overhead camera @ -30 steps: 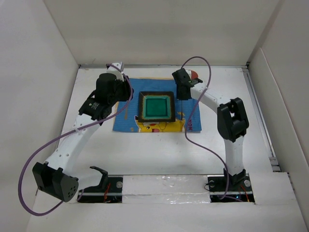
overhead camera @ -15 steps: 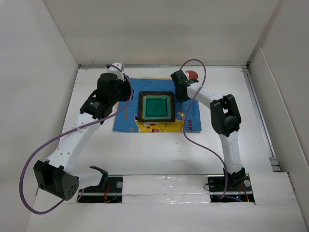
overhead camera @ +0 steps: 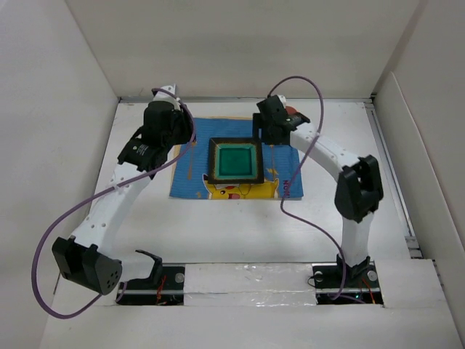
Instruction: Set the dinner table for one person
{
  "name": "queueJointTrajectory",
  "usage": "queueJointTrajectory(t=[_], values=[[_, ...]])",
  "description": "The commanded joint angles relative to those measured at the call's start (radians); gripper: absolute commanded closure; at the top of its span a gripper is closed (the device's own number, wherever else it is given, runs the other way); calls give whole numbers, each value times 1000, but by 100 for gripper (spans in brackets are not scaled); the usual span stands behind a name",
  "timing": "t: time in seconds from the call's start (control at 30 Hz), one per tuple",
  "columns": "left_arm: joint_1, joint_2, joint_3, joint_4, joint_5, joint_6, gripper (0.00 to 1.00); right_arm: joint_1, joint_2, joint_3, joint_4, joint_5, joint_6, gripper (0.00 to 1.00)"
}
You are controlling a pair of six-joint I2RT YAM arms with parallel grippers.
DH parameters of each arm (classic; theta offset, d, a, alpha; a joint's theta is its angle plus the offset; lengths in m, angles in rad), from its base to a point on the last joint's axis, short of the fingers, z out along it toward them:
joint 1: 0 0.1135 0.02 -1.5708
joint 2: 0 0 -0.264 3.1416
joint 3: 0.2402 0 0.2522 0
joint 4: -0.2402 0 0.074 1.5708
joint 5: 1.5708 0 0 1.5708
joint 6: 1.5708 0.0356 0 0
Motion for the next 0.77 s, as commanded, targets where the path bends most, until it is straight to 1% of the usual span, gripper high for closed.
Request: queueJointTrajectory(t=[0.0, 0.07, 0.13, 0.17, 0.2, 0.23, 0.3, 0.33, 0.37, 0.4, 0.43, 0.5, 0.53, 0.57, 0.6, 0.67, 0.73], values=[[12, -11, 111, -4, -50, -23, 64, 77, -244, -20, -22, 27, 34, 1], [12, -10, 132, -6, -44, -41, 64, 117, -319, -32, -33, -9, 19, 0], [12, -20, 155, -4, -43, -61, 63, 139, -428, -28, -53, -22, 48, 0], [12, -25, 166, 2, -50, -66, 63, 139, -474, -37, -24, -17, 53, 0], [12, -33, 193, 0, -62, -69, 63, 139, -567, -49, -7, -8, 62, 0], [12, -48, 213, -3, -125, -70, 63, 139, -618, -61, 8, 3, 76, 0], [12, -69, 287, -24, -220, -64, 59, 107, -723, -81, 75, 36, 85, 0], [12, -92, 309, -27, -313, -58, 54, 94, -826, -104, 98, 53, 89, 0], [12, -106, 329, -23, -351, -37, 52, 79, -879, -118, 144, 90, 94, 0], [22, -122, 358, -17, -378, -26, 51, 64, -925, -133, 164, 107, 94, 0], [22, -157, 367, -5, -421, -17, 47, 27, -1008, -147, 181, 125, 105, 0], [22, -192, 373, 31, -437, 9, 45, -13, -1073, -190, 215, 154, 109, 0], [22, -242, 363, 61, -443, 17, 44, -69, -1138, -227, 230, 156, 109, 0], [22, -243, 352, 62, -443, 17, 44, -70, -1139, -227, 231, 158, 109, 0], [22, -278, 340, 69, -448, 19, 44, -88, -1149, -238, 229, 156, 109, 0], [22, -298, 294, 77, -452, 11, 46, -136, -1153, -256, 212, 124, 112, 0], [22, -304, 274, 42, -446, -3, 43, -166, -1142, -256, 180, 99, 140, 0]])
